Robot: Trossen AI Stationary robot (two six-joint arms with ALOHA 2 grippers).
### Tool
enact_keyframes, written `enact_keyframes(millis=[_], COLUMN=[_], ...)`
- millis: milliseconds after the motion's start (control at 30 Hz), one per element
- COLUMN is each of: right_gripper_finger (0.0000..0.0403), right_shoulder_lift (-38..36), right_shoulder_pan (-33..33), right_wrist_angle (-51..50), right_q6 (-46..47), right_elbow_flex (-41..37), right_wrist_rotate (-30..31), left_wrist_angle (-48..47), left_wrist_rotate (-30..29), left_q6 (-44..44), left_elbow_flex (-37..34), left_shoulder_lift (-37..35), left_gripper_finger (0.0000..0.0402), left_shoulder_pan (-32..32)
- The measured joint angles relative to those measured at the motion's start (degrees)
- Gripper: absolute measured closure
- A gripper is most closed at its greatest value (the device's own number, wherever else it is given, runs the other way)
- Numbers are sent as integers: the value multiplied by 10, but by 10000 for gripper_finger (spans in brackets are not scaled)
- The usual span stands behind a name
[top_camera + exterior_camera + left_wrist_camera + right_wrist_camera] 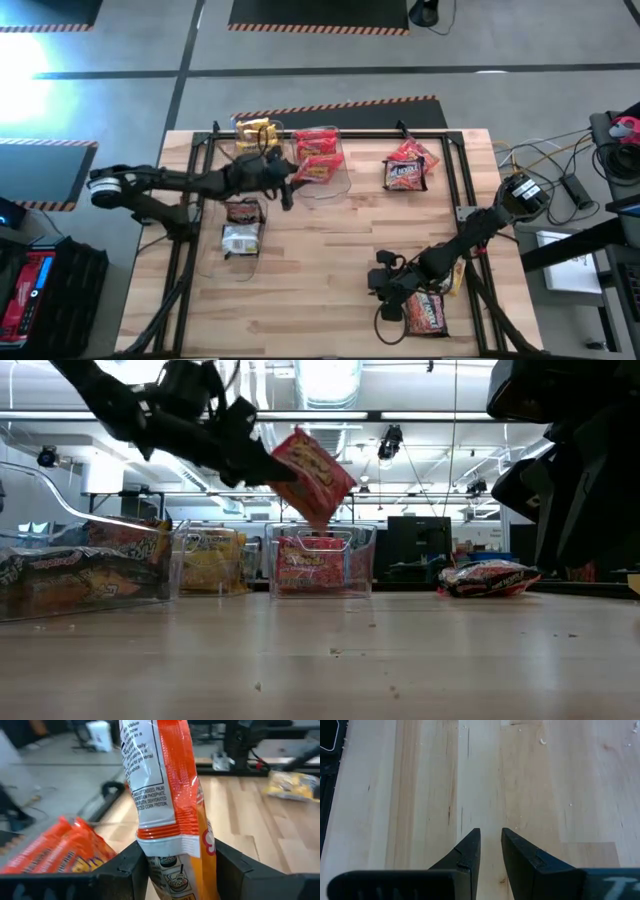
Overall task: Sort Maruchan noodles
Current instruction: Put the orange noodle pack into the top right transparent bin
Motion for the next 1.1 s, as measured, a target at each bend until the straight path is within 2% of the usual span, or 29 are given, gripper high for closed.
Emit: enact_keyframes(millis=[133,300,433,600,900,1100], right_gripper_finger=[335,335,335,335,335,335], right_shoulder_lift=[0,0,0,0,0,0], right_shoulder_pan=[0,0,0,0,0,0], right_wrist_angle=[0,0,0,0,0,0], right_q6=[0,0,0,0,0,0], right_elbow_flex=[0,0,0,0,0,0], right_wrist_rotate=[0,0,0,0,0,0], left_wrist_angle=[14,25,73,154,155,155], left_wrist_rotate=[76,90,107,109,158,179], left_q6=[3,6,5,-1,-32,-41], left_elbow_flex=[1,1,1,2,71,88], left_shoulder_lift=[24,48,75,120,224,254], left_gripper_finger=[260,255,254,253,252,252], left_shoulder_pan=[59,105,134,152,166,169])
